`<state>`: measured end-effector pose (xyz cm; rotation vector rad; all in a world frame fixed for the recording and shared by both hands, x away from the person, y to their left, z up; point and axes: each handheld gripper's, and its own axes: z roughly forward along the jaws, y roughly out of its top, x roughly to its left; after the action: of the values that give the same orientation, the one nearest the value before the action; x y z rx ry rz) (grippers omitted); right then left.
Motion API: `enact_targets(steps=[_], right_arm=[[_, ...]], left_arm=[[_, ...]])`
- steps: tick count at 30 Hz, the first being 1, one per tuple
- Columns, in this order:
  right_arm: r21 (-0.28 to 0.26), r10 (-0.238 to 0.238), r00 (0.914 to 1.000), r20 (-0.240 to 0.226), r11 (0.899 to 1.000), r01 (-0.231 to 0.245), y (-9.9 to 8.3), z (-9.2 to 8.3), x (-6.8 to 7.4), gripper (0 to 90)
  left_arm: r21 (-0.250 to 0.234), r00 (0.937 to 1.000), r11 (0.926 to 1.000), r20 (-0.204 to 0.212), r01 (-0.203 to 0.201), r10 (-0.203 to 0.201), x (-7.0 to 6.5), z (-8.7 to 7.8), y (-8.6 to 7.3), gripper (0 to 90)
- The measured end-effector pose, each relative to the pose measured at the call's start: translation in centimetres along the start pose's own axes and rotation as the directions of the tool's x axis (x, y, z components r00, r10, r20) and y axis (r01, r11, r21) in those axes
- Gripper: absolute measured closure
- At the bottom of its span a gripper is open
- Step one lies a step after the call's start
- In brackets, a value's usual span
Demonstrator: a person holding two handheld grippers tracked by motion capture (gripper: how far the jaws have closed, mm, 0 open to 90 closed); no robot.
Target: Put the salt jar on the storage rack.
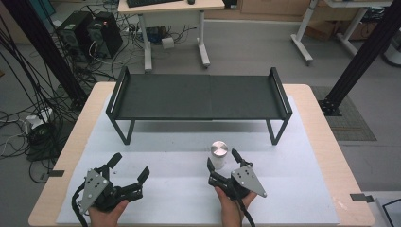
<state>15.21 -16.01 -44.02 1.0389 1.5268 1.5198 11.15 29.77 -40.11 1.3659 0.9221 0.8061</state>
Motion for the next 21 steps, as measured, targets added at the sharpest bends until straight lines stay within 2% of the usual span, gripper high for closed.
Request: enact_targets(steps=[9, 21], right_arm=[[0.019, 0.004, 1.0000, -0.004, 1.000, -0.004, 0.1, 1.1, -0.2, 17.0], [0.021, 0.007, 0.9999, -0.008, 1.000, -0.007, 0.2, 2.2, -0.3, 25.2]], left_arm=[[0.005, 1.0000, 1.0000, 0.002, 0.003, -0.003, 0.1, 0.3, 0.0, 1.9], [0.005, 1.0000, 1.0000, 0.000, 0.006, -0.006, 0.3, 0.3, -0.1, 1.8]])
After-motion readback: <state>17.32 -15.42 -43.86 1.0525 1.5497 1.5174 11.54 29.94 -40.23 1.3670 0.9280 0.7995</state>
